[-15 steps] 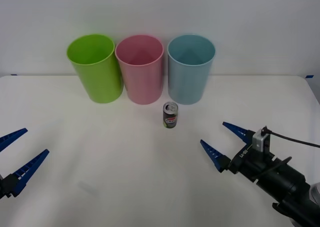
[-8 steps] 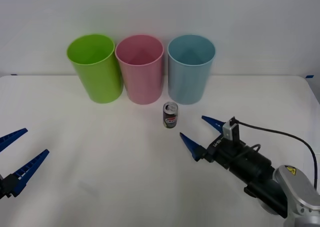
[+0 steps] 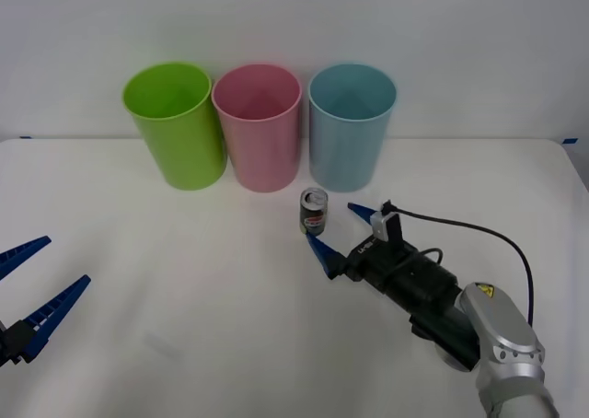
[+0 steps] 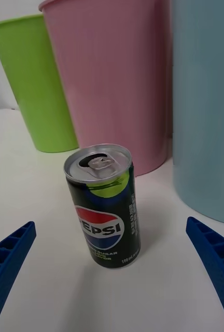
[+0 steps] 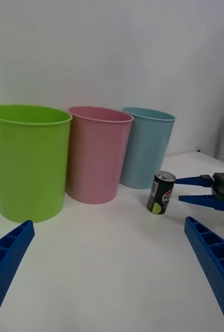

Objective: Grasp the object on the table and drop it into the matching bin: aluminum can to the light blue bin, PET bottle to the pink bin.

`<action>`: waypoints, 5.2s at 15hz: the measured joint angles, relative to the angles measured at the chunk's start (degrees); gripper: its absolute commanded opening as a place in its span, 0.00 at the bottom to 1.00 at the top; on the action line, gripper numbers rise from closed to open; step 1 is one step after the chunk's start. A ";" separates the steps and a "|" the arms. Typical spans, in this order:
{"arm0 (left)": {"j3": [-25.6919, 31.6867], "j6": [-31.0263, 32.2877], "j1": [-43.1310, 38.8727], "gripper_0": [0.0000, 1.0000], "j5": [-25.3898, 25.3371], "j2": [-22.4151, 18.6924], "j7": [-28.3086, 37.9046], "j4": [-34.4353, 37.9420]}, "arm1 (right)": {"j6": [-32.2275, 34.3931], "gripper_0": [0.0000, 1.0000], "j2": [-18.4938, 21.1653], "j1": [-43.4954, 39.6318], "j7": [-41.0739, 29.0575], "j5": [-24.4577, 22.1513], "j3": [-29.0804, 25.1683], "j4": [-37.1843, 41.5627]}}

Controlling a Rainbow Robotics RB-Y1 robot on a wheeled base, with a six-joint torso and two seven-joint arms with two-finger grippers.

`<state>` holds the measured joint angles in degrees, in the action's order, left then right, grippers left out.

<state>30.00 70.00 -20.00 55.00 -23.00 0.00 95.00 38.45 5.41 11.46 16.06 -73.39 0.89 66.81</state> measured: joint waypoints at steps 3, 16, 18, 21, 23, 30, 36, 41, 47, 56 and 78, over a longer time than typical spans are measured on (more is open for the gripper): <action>0.00 0.00 0.00 1.00 0.00 0.00 0.00 0.00 | -1.51 1.00 -1.17 2.81 1.22 -0.08 0.28 -3.79; 0.00 0.00 0.00 1.00 0.00 0.00 0.00 0.00 | -11.35 1.00 -4.70 10.65 4.46 -0.02 3.29 -11.62; 0.00 0.00 0.00 1.00 0.00 0.00 0.00 0.00 | -11.54 1.00 -4.70 10.67 4.61 -0.02 3.40 -11.62; 0.00 0.00 0.00 1.00 0.00 0.00 0.00 0.00 | -11.56 0.26 -4.70 10.68 4.88 0.19 3.41 -11.62; 0.00 0.00 0.00 1.00 0.00 0.00 0.00 0.00 | -11.56 0.00 -4.70 10.62 4.98 0.60 3.41 -11.62; 0.00 0.00 0.00 1.00 0.00 0.00 0.00 0.00 | -11.56 0.00 -4.70 10.61 5.37 1.67 3.56 -11.62; 0.00 0.00 0.00 1.00 0.00 0.00 0.00 0.00 | -9.26 0.00 -3.75 10.17 5.31 3.91 3.68 -10.81; 0.00 0.00 0.00 1.00 0.00 0.00 0.00 0.00 | -8.38 0.00 -0.20 2.98 3.78 5.68 6.09 0.24; 0.00 0.00 0.00 1.00 0.00 0.00 0.00 0.00 | -9.61 0.00 8.25 -8.21 -8.43 7.22 10.23 22.20; 0.00 0.00 0.00 1.00 0.00 0.00 0.00 0.00 | -10.23 0.00 18.92 -19.38 -24.65 9.46 7.27 46.32; 0.00 0.00 0.00 1.00 0.00 0.00 0.00 0.00 | -14.09 0.00 10.07 19.85 -31.79 -6.26 -3.77 11.77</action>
<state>30.00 70.00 -20.00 55.00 -23.00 0.00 95.00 24.36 15.48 31.31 -15.73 -79.65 -2.88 78.58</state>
